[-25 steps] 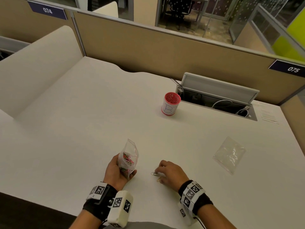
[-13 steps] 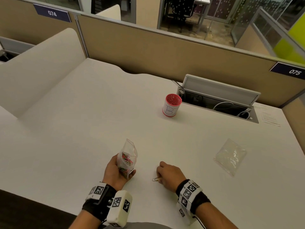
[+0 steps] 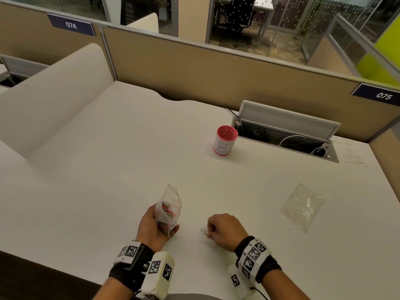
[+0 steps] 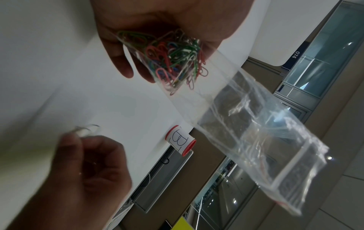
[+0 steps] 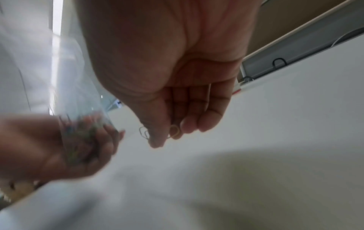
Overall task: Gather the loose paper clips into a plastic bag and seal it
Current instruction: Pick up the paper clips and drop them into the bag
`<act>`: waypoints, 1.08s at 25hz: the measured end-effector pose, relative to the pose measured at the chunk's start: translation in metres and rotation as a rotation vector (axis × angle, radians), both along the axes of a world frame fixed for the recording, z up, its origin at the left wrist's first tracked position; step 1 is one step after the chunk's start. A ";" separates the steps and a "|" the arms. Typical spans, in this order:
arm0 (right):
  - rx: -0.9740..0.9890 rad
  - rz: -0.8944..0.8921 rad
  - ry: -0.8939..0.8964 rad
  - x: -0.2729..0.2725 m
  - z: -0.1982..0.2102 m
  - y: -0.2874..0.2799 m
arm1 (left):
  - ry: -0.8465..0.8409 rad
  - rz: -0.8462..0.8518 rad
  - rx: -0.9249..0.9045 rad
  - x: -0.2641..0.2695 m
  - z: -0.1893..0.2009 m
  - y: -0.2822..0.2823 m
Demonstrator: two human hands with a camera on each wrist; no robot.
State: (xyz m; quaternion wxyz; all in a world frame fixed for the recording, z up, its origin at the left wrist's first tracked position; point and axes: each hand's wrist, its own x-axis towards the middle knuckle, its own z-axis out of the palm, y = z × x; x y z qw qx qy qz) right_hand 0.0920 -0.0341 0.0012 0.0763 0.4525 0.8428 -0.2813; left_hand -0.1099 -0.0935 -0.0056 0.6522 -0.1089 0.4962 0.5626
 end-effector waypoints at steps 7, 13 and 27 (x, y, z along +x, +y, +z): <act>-0.139 -0.449 0.736 -0.031 0.090 -0.009 | 0.039 -0.011 -0.016 0.007 0.004 0.002; -0.097 -0.480 0.734 -0.064 0.097 -0.015 | 0.066 -0.016 -0.001 0.009 0.003 0.003; -0.044 -0.408 0.616 -0.064 0.100 -0.015 | 0.036 -0.010 0.024 0.006 -0.003 0.005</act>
